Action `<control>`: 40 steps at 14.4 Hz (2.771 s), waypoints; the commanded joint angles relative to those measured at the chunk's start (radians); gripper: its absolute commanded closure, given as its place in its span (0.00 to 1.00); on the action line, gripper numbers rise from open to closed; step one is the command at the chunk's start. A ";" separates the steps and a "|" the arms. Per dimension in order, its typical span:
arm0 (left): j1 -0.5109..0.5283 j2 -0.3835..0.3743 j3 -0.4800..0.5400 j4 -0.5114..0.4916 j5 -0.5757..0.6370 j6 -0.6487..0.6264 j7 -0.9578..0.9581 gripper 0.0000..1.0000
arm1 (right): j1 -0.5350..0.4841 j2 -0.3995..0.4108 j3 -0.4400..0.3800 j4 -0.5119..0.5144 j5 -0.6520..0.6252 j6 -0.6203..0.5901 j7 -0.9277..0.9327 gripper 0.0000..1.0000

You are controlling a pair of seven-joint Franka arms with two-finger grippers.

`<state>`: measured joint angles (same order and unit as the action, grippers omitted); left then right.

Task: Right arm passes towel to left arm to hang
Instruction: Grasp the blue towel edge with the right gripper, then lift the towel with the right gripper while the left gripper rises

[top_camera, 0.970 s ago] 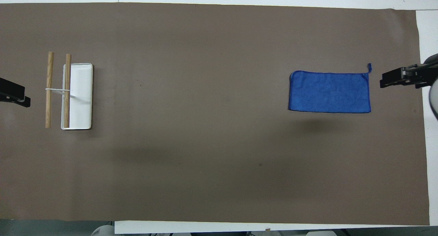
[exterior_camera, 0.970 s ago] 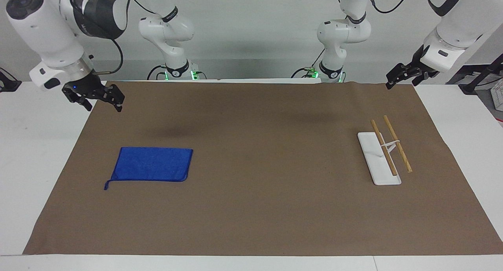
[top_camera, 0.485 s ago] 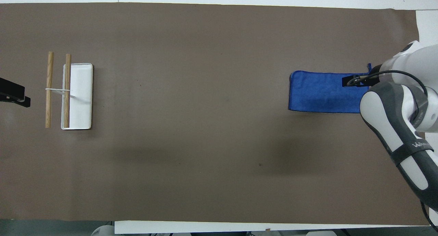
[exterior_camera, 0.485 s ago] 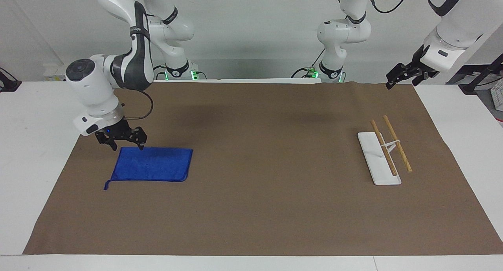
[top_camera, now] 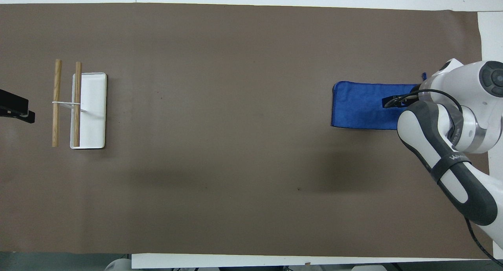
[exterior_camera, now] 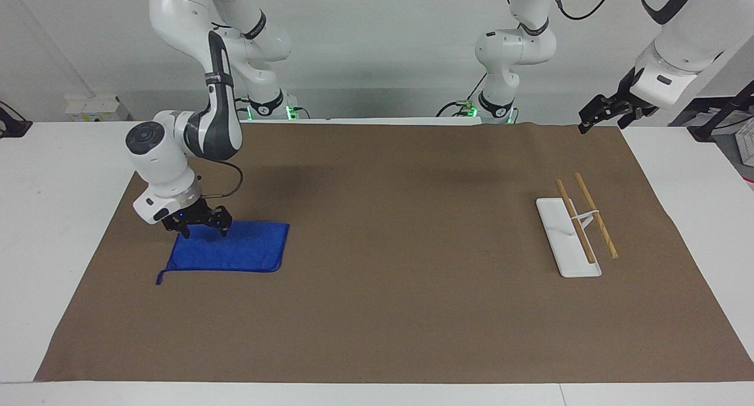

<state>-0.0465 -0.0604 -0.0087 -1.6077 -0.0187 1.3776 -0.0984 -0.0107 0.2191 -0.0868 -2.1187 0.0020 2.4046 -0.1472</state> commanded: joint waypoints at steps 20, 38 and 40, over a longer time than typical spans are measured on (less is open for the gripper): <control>-0.004 -0.012 0.004 -0.008 0.014 -0.006 -0.004 0.00 | -0.014 0.065 0.004 0.003 0.126 0.033 -0.132 1.00; -0.007 -0.079 -0.001 -0.145 -0.145 0.127 -0.460 0.00 | 0.150 0.068 0.453 0.431 0.194 -0.289 1.266 1.00; -0.010 -0.145 -0.001 -0.286 -0.226 0.239 -0.637 0.00 | 0.173 0.080 0.484 0.482 0.283 -0.239 1.386 1.00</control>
<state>-0.0479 -0.1015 -0.0152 -1.7173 -0.1839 1.4991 -0.5798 0.1576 0.2501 0.3705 -1.7230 0.2171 2.1422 1.1461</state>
